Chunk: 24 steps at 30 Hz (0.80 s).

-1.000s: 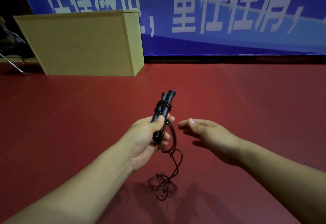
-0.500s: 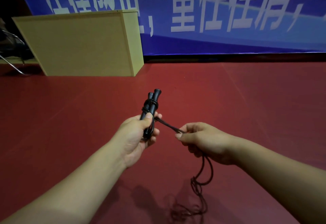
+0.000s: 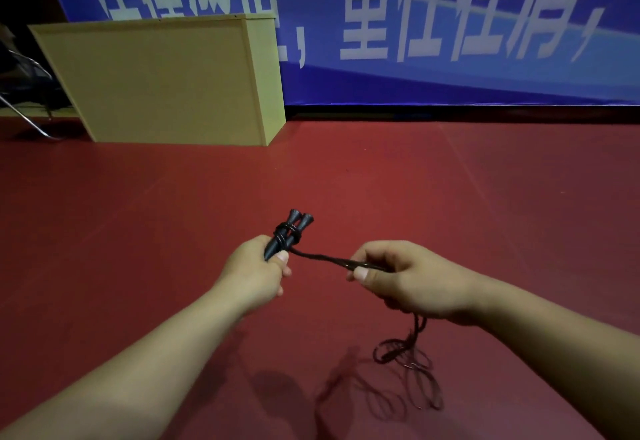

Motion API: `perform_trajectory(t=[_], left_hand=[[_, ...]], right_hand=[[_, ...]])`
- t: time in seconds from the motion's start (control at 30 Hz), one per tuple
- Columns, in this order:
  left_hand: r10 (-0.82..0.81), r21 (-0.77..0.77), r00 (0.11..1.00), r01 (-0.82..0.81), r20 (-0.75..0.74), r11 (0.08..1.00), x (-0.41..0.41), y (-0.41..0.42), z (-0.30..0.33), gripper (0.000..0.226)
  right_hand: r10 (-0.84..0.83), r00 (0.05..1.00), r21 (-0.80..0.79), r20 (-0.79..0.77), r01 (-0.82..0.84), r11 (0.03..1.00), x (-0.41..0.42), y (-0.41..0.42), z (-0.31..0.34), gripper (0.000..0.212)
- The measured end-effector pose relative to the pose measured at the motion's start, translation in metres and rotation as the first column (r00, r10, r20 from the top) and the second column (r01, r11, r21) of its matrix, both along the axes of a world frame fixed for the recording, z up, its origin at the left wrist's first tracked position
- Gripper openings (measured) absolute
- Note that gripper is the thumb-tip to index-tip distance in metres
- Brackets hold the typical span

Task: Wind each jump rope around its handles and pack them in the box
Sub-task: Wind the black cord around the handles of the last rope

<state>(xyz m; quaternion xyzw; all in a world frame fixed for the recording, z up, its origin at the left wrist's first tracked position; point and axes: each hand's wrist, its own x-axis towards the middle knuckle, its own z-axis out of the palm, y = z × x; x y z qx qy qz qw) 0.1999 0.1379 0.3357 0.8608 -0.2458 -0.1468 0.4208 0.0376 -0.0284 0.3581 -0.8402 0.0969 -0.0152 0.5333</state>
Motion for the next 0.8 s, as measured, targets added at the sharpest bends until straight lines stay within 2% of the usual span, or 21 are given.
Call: perform_trajectory(t=[0.07, 0.13, 0.27, 0.4, 0.53, 0.6, 0.67, 0.73, 0.8], left_hand=[[-0.13, 0.185, 0.991, 0.12, 0.041, 0.975, -0.001, -0.001, -0.008, 0.007], [-0.279, 0.326, 0.96, 0.255, 0.028, 0.91, -0.009, -0.004, -0.014, 0.005], [-0.501, 0.42, 0.864, 0.475, -0.054, 0.773, -0.026, -0.015, -0.015, 0.003], [-0.599, 0.395, 0.796, 0.579, -0.085, 0.713, -0.033, -0.017, -0.004, 0.012], [-0.714, 0.294, 0.681, 0.725, -0.166, 0.623, -0.046, -0.013, 0.008, 0.005], [-0.742, 0.27, 0.647, 0.756, -0.175, 0.596, -0.05, -0.011, 0.014, 0.006], [-0.757, 0.241, 0.625, 0.777, -0.19, 0.581, -0.051, -0.01, 0.018, 0.01], [-0.771, 0.179, 0.594, 0.804, -0.23, 0.567, -0.053, -0.009, 0.022, 0.013], [-0.793, 0.103, 0.545, 0.836, -0.27, 0.539, -0.055, -0.008, 0.026, 0.014]], right_hand=[[0.018, 0.999, -0.098, 0.048, -0.013, 0.995, 0.001, 0.0, 0.001, 0.012], [0.005, 0.996, -0.181, 0.085, 0.01, 0.983, 0.002, -0.002, 0.002, 0.014], [-0.081, 0.985, -0.327, 0.154, 0.128, 0.936, 0.008, -0.01, -0.001, 0.017], [-0.187, 0.961, -0.407, 0.205, 0.258, 0.876, 0.01, -0.019, -0.003, 0.015], [-0.238, 0.95, -0.452, 0.201, 0.306, 0.838, 0.009, -0.027, -0.006, 0.011], [-0.297, 0.934, -0.411, 0.196, 0.353, 0.84, 0.007, -0.034, -0.01, 0.008], [-0.351, 0.917, -0.304, 0.188, 0.394, 0.868, 0.006, -0.041, -0.012, 0.012], [-0.358, 0.916, -0.211, 0.182, 0.392, 0.895, 0.004, -0.044, -0.012, 0.018], [-0.335, 0.923, -0.194, 0.189, 0.37, 0.909, 0.003, -0.043, -0.011, 0.017]])
